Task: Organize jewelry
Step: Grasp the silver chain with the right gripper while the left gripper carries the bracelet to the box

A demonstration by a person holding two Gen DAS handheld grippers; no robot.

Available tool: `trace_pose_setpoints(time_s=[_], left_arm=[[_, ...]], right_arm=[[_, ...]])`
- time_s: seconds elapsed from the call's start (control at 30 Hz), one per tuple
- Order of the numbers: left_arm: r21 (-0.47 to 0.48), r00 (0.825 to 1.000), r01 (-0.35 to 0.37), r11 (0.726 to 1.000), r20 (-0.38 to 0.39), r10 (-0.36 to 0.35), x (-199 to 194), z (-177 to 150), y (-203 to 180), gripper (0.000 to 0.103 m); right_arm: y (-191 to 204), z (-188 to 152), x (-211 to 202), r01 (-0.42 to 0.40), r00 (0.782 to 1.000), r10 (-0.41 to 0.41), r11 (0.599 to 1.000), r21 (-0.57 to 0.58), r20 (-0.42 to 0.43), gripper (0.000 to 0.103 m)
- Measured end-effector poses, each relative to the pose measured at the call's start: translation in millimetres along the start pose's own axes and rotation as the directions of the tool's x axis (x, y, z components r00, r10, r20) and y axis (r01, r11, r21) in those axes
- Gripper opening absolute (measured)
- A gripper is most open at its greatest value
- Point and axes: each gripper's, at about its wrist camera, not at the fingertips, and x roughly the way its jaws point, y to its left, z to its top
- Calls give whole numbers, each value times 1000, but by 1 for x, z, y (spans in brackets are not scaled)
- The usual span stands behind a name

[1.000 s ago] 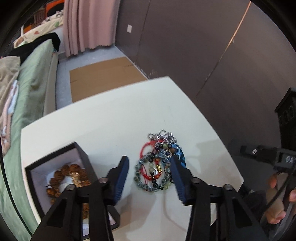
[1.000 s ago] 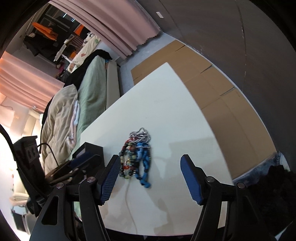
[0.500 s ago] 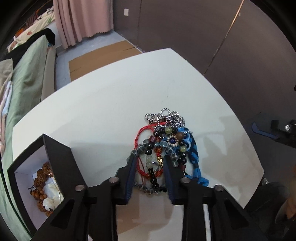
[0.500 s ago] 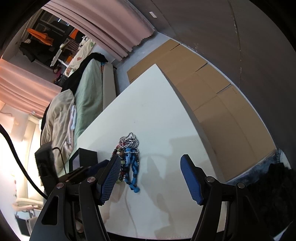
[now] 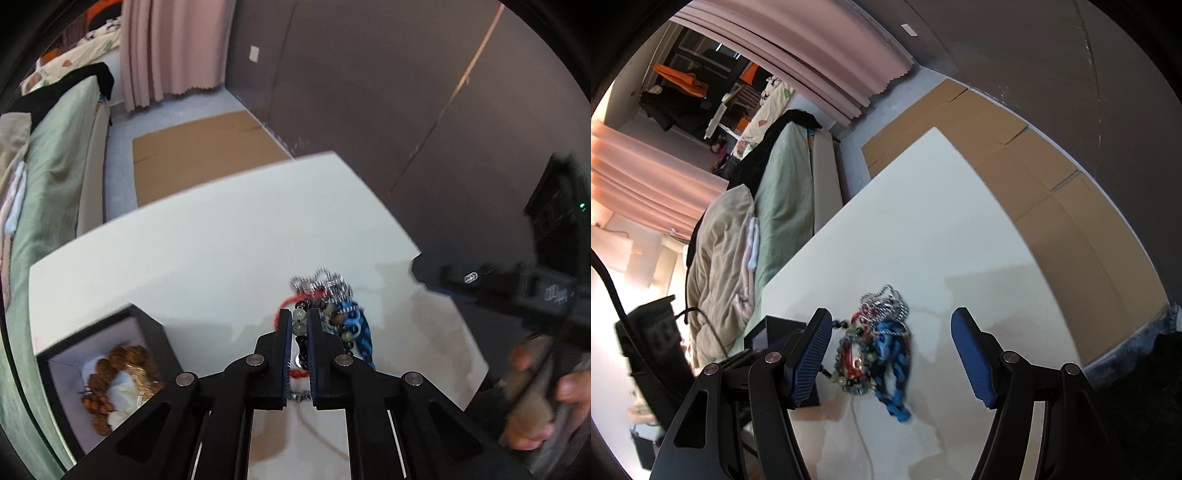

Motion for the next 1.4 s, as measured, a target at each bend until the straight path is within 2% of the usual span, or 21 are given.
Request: trace_pose_setpoints(time_s=[0.27, 0.53, 0.63, 0.67, 0.77, 0.9, 1.03, 1.1, 1.13, 1.17, 1.2, 1.27, 1.4], left_arm=[[-45, 998, 18, 999, 67, -15, -23, 5, 22, 8], [-77, 995, 35, 996, 101, -27, -37, 5, 41, 8], [-82, 993, 36, 996, 114, -27, -43, 5, 45, 8], [-85, 993, 37, 996, 117, -27, -44, 5, 47, 8], [-96, 991, 38, 995, 130, -26, -51, 3, 54, 8], [-110, 989, 38, 993, 147, -22, -61, 1, 63, 8], [-116, 987, 35, 993, 162, -16, -70, -1, 68, 8], [-121, 986, 36, 992, 168, -15, -74, -2, 70, 8], [-124, 985, 36, 992, 172, -15, -76, -2, 71, 8], [-125, 984, 37, 991, 177, -15, -79, -3, 72, 8], [-126, 983, 38, 991, 182, -15, -82, -3, 72, 8], [-124, 982, 40, 991, 189, -16, -87, -3, 73, 8], [-121, 979, 42, 992, 202, -17, -95, -6, 74, 8]], right_arm=[[18, 3, 32, 64, 998, -65, 998, -18, -19, 67], [23, 3, 52, 192, 981, -193, 981, -18, -22, 57], [32, 0, 59, 260, 965, -261, 965, -44, -10, 50], [34, -1, 59, 291, 957, -291, 955, -51, 5, 50], [40, -3, 62, 318, 948, -318, 946, -61, 18, 50], [51, -7, 67, 394, 919, -392, 914, -98, 44, 50], [56, -11, 66, 397, 917, -397, 910, -119, 18, 46], [55, -13, 64, 397, 917, -399, 909, -125, 9, 37], [53, -13, 63, 382, 923, -384, 917, -112, 1, 36], [49, -12, 59, 351, 936, -353, 933, -81, -9, 17], [45, -12, 58, 323, 946, -324, 945, -53, -22, 12], [35, -14, 53, 242, 969, -241, 970, 8, -54, 9], [37, -20, 38, 190, 981, -190, 982, 18, -28, 9]])
